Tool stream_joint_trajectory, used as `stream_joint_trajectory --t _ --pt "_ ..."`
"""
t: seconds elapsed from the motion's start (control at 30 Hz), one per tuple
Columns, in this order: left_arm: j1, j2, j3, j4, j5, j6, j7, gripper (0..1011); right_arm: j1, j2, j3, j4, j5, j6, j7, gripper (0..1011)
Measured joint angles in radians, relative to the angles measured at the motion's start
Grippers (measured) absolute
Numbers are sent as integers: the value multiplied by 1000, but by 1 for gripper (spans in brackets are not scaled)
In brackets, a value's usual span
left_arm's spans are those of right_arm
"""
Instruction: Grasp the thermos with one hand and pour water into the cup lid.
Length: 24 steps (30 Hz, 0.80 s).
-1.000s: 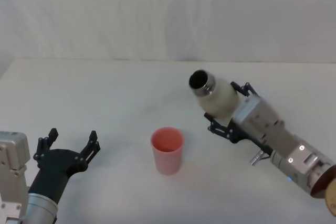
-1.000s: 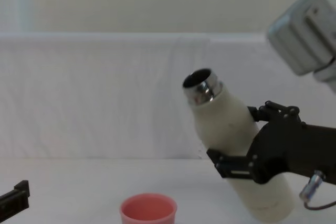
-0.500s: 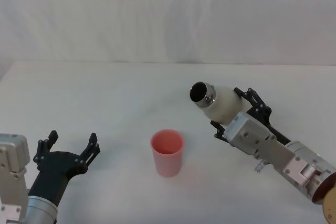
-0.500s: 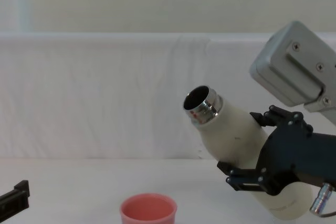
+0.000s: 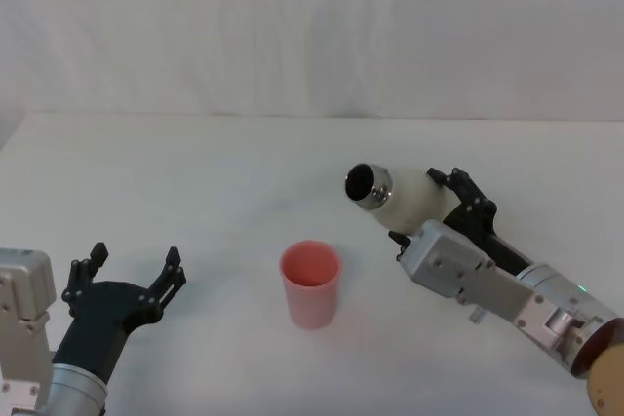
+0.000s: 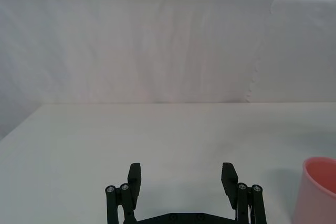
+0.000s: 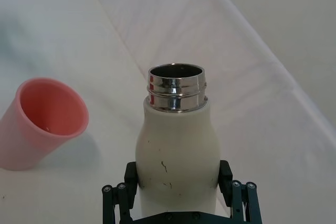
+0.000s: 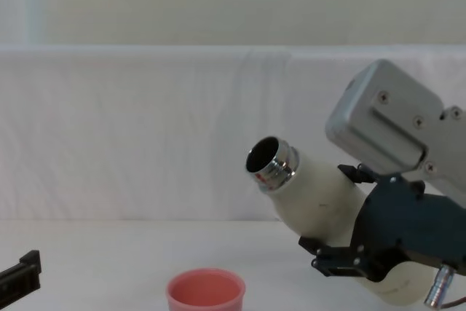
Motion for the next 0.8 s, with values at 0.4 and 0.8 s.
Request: stream_joint_trajectory --t 0.4,0.8 --pt "0 0 0 0 0 0 0 1001 21 12 -40 11 -108 7 0 947" --pt "0 0 0 0 0 0 0 1001 28 13 -61 29 -185 17 -14 947"
